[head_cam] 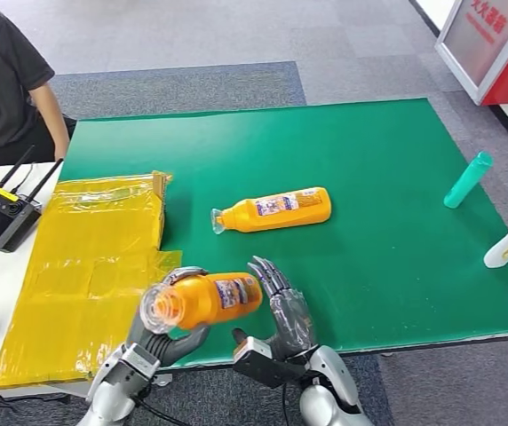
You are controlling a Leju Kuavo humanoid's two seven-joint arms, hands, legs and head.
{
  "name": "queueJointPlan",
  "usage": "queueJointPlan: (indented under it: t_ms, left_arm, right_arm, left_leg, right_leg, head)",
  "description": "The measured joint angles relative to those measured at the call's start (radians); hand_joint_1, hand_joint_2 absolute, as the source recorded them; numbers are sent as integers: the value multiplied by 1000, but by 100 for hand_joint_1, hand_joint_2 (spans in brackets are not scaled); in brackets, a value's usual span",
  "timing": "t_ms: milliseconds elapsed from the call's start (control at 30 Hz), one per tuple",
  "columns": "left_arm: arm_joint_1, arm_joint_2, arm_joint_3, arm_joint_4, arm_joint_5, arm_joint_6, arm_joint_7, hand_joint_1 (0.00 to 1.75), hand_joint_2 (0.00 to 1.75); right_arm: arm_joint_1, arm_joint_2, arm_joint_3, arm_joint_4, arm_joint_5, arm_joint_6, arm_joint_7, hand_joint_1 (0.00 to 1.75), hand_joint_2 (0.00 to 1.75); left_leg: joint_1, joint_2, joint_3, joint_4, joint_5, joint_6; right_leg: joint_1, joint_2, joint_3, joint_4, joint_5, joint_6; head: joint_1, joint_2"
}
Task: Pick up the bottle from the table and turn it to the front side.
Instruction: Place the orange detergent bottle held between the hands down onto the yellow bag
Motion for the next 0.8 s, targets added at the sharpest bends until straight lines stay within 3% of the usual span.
queueJointPlan:
  t_ms: [167,467,533,633,800]
  left_arm:
    - [15,4,-13,-64,-169,206,61,175,175]
    - [29,9,-32,-126,-270,308,101,175,175]
    - [30,10,-35,-134,-373,389,151,175,175]
    - [29,17,-44,-146,-598,488,297,175,175]
    - [21,34,-51,-150,-796,491,478,175,175]
  right_arm:
    - [29,-1,-31,-41,-1,-2,6,0,175]
    - [50,-3,-58,-72,0,-2,8,0,175]
    - [54,-3,-62,-76,2,-2,12,0,175]
    - [60,-2,-69,-89,17,-1,28,0,175]
    - [74,1,-78,-111,31,0,48,0,175]
  left_leg:
    - [0,0,0,0,0,0]
    - [0,0,0,0,0,0]
    - [0,0,0,0,0,0]
    - [0,0,0,0,0,0]
    - [0,0,0,0,0,0]
  right_leg:
    - [0,0,0,0,0,0]
    - [0,0,0,0,0,0]
    - [0,0,0,0,0,0]
    - [0,0,0,0,0,0]
    - [0,0,0,0,0,0]
  head:
    - [0,0]
    - [0,0]
    - [0,0]
    - [0,0]
    - [0,0]
